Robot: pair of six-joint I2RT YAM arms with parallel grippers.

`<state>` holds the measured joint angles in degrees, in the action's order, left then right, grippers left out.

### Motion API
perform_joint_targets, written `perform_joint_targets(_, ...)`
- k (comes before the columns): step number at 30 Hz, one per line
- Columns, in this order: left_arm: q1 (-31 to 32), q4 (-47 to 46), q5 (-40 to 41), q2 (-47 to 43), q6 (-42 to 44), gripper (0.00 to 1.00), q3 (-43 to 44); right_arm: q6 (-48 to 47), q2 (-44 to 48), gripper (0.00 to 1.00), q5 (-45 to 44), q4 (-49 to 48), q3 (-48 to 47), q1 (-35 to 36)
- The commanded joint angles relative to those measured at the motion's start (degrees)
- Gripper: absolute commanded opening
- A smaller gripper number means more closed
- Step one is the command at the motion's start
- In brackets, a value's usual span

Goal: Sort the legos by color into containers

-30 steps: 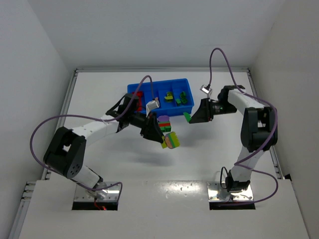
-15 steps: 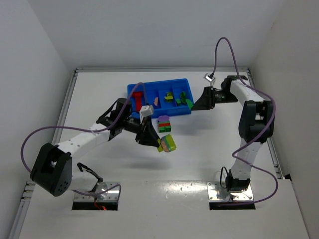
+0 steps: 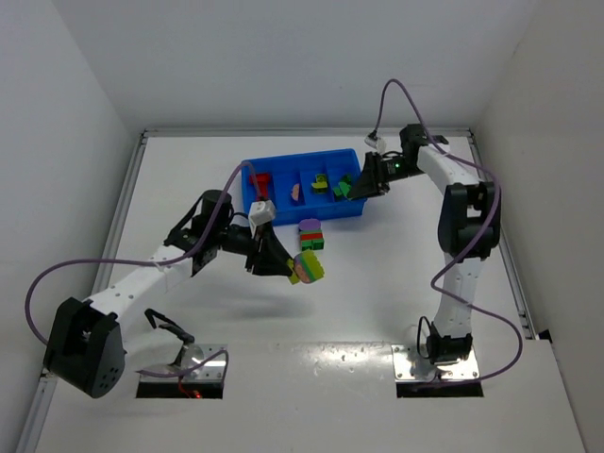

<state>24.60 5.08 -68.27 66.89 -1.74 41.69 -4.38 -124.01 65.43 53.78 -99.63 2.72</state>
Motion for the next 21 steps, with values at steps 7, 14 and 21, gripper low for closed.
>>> perform_joint_targets(7,-2.28,-1.65,-0.11,-3.61,2.00,0.00,-1.08,20.28,3.07,0.01,-29.79,-19.58,-5.13,4.84)
perform_joint_targets(14,-3.33,-1.65,-0.11,-4.14,2.00,0.00,-1.09,17.48,-0.88,0.04,-45.11,-17.66,-9.96,8.43)
perform_joint_targets(21,-3.33,-1.65,-0.11,-3.00,2.00,0.00,-0.56,16.16,-2.64,0.22,-48.90,-17.13,-11.37,9.58)
